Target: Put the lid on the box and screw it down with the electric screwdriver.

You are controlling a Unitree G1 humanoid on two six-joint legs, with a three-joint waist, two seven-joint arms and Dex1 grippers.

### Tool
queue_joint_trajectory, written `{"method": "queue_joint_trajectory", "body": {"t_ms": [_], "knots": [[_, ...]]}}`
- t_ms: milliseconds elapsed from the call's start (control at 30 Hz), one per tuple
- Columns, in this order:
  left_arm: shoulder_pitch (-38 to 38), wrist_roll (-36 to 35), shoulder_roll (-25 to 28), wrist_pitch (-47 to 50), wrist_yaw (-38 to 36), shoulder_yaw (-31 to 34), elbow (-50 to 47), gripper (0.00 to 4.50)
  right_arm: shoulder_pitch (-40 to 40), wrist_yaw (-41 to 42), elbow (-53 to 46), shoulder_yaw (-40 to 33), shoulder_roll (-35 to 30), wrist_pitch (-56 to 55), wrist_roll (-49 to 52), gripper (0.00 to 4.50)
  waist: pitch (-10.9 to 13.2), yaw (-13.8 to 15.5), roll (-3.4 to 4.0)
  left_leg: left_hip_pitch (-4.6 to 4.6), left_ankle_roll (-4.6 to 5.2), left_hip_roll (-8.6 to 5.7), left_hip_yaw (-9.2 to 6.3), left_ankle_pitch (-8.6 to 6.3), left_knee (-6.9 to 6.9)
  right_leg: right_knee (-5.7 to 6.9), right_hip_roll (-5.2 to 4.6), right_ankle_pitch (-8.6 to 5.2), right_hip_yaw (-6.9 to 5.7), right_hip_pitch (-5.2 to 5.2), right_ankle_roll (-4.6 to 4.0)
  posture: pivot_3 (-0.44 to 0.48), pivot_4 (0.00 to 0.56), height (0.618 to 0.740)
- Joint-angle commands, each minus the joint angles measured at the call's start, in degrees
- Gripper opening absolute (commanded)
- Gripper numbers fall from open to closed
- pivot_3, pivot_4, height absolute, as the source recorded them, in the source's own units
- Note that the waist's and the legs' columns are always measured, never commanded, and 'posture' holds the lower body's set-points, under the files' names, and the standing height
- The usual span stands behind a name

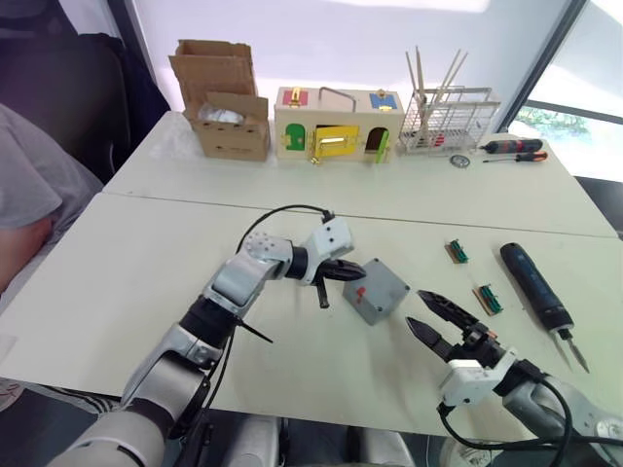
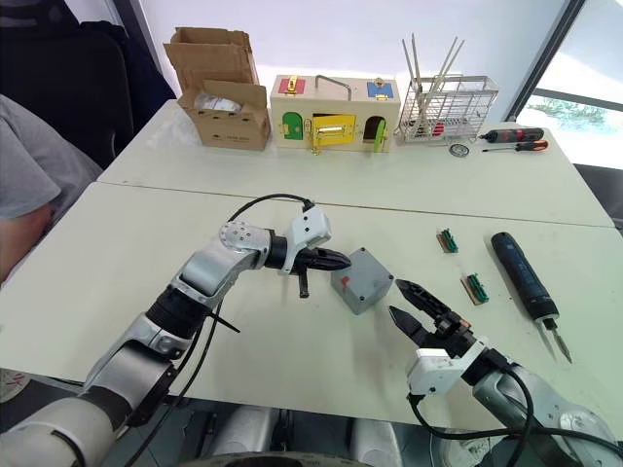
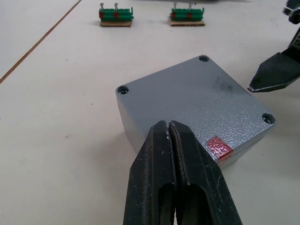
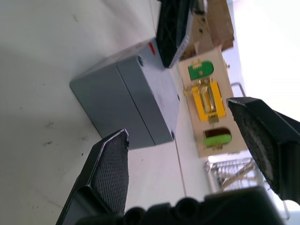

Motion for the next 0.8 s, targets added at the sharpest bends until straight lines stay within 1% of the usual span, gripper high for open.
{"method": "queue_joint_trajectory", "body": {"t_ms": [33, 67, 100, 133, 167, 267, 367, 433, 533, 600, 700, 800], "knots": [[2.0, -10.4, 0.2, 4.9, -1.0, 9.8, -7.1, 0.0, 0.5, 5.8, -6.8, -3.3, 5.9, 7.8, 16.7, 3.91, 0.4, -0.4, 0.25, -0.05, 0.0, 0.02, 0.0, 0.0, 0.0, 0.01, 0.0, 0.0, 0.0, -0.06, 0.0, 0.0, 0.15, 0.731], [1.8, -13.9, 0.0, 7.4, 0.3, 13.6, -9.5, 0.0, 0.5, 7.6, -8.7, -4.0, 8.4, 11.5, 22.3, 3.43, 0.5, -0.6, 0.29, -0.24, 0.0, 0.04, 0.01, 0.0, -0.01, 0.06, -0.02, 0.01, 0.01, -0.29, 0.01, 0.0, 0.15, 0.731], [1.5, -16.3, -0.2, 9.9, 2.1, 16.6, -11.0, 0.0, 0.4, 9.4, -10.5, -4.5, 10.8, 15.5, 27.7, 3.28, 0.6, -1.0, 0.29, -0.5, -0.01, 0.05, 0.01, 0.01, 0.01, 0.16, -0.03, 0.02, 0.01, -0.56, 0.03, 0.0, 0.15, 0.731], [1.2, -18.2, -0.2, 12.0, 4.3, 19.2, -12.1, 0.0, 0.0, 11.1, -12.5, -4.5, 12.8, 19.2, 33.0, 3.14, 0.6, -1.2, 0.25, -0.96, -0.08, 0.05, 0.01, 0.07, 0.08, 0.32, -0.04, 0.05, 0.01, -1.08, 0.05, 0.0, 0.15, 0.731], [1.4, -19.3, -0.1, 13.0, 6.2, 21.3, -13.5, 0.0, -0.3, 13.2, -14.5, -4.1, 14.3, 22.6, 37.6, 2.9, 0.6, -1.3, 0.24, -1.13, -0.16, 0.05, 0.0, 0.12, 0.09, 0.43, -0.03, 0.07, 0.0, -1.31, 0.08, 0.0, 0.15, 0.731], [2.3, -21.4, -0.4, 15.2, 11.5, 25.2, -16.7, 0.0, -1.1, 18.1, -19.4, -2.8, 16.8, 31.5, 46.8, 1.63, 0.7, -1.3, 0.4, -1.1, -0.16, 0.06, -0.04, 0.11, 0.04, 0.5, -0.02, 0.07, -0.03, -1.31, 0.08, 0.0, 0.15, 0.731], [2.9, -21.3, -0.7, 16.1, 15.6, 26.3, -16.8, 0.0, -1.2, 21.7, -21.8, -3.1, 17.4, 39.6, 54.1, 0.08, 0.8, -1.2, 0.42, -1.06, -0.16, 0.05, -0.05, 0.11, 0.03, 0.51, -0.01, 0.07, -0.05, -1.27, 0.07, 0.0, 0.15, 0.731], [3.8, -17.4, 0.6, 13.9, 16.7, 23.4, -14.3, 0.0, -1.1, 23.6, -22.9, -3.6, 17.2, 44.5, 58.2, 0.02, 0.8, -1.2, 0.42, -1.04, -0.16, 0.04, -0.05, 0.11, 0.04, 0.49, -0.01, 0.07, -0.05, -1.23, 0.06, 0.0, 0.15, 0.731], [5.4, -10.6, 2.2, 7.8, 15.7, 16.5, -8.6, 0.0, -0.8, 26.1, -23.4, -4.5, 16.2, 51.9, 63.5, 0.02, 0.8, -1.3, 0.48, -1.03, -0.17, 0.03, -0.04, 0.1, 0.02, 0.42, -0.02, 0.08, -0.05, -1.23, 0.04, 0.0, 0.15, 0.731], [5.6, -9.7, 1.0, 4.3, 14.5, 15.3, -4.7, 0.0, -0.9, 27.4, -23.0, -5.3, 16.0, 55.6, 67.0, 0.02, 0.8, -1.2, 0.48, -1.06, -0.18, 0.03, -0.03, 0.1, -0.02, 0.4, -0.04, 0.09, -0.04, -1.27, 0.03, 0.0, 0.15, 0.731], [5.0, -9.6, -0.9, 1.3, 12.8, 14.7, -0.1, 0.0, -1.5, 29.5, -21.9, -5.3, 14.8, 57.6, 67.5, 0.02, 1.0, -1.3, 0.43, -1.12, -0.2, 0.03, -0.03, 0.09, -0.04, 0.39, -0.1, 0.1, -0.04, -1.37, 0.01, 0.0, 0.15, 0.731], [4.5, -8.8, -1.7, 0.3, 11.6, 13.6, 1.9, 0.0, -2.4, 31.2, -21.4, -4.6, 14.4, 59.1, 68.0, 0.02, 1.0, -1.3, 0.46, -1.15, -0.21, 0.03, -0.02, 0.08, -0.09, 0.38, -0.13, 0.11, -0.03, -1.45, -0.02, 0.0, 0.15, 0.731]]}}
